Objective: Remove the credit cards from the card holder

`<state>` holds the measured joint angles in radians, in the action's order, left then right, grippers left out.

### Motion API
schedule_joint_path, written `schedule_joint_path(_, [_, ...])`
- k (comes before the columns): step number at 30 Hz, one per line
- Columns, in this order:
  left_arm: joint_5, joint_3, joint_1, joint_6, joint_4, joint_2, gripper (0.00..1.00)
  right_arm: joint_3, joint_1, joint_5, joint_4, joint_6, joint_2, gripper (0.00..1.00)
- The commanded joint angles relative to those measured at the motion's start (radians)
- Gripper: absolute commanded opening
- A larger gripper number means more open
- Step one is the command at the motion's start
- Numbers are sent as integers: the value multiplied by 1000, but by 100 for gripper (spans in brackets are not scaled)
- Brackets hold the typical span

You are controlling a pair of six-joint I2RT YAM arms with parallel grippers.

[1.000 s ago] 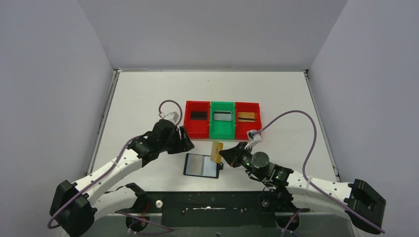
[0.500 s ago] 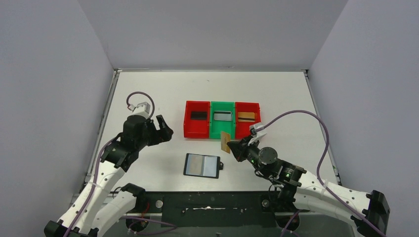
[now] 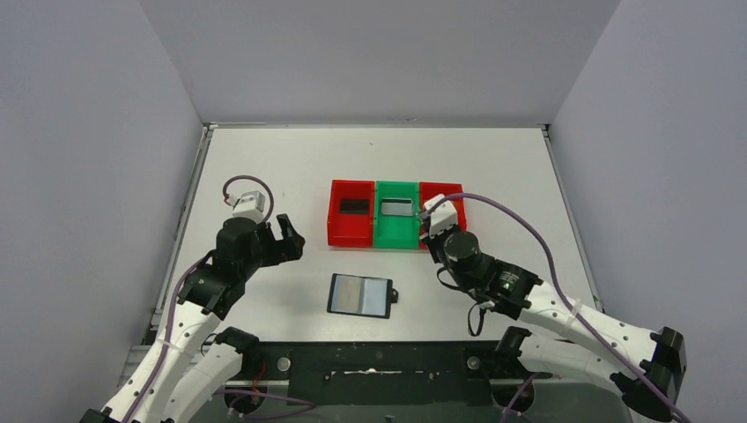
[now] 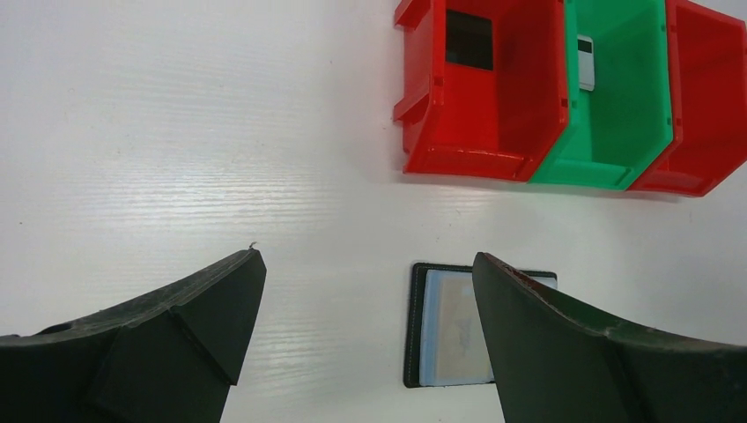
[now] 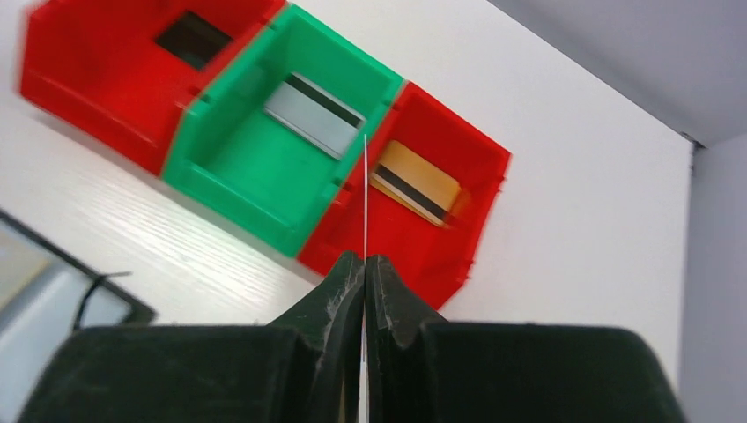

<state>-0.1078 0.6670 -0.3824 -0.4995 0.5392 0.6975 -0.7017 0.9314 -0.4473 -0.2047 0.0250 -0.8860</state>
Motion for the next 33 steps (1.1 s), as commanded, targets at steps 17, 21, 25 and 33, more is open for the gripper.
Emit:
schedule_joint_path(17, [25, -6, 7, 26, -78, -33, 91, -198, -359, 300, -247, 603, -194, 0])
schedule_joint_path(21, [22, -6, 7, 24, -77, -34, 91, -203, -376, 372, -258, 718, -223, 0])
schedule_joint_path(25, [20, -6, 7, 25, -77, -39, 91, -224, -395, 449, -244, 813, -273, 0])
schedule_joint_path(33, [6, -6, 7, 23, -73, -52, 91, -284, -443, 474, -205, 948, -428, 0])
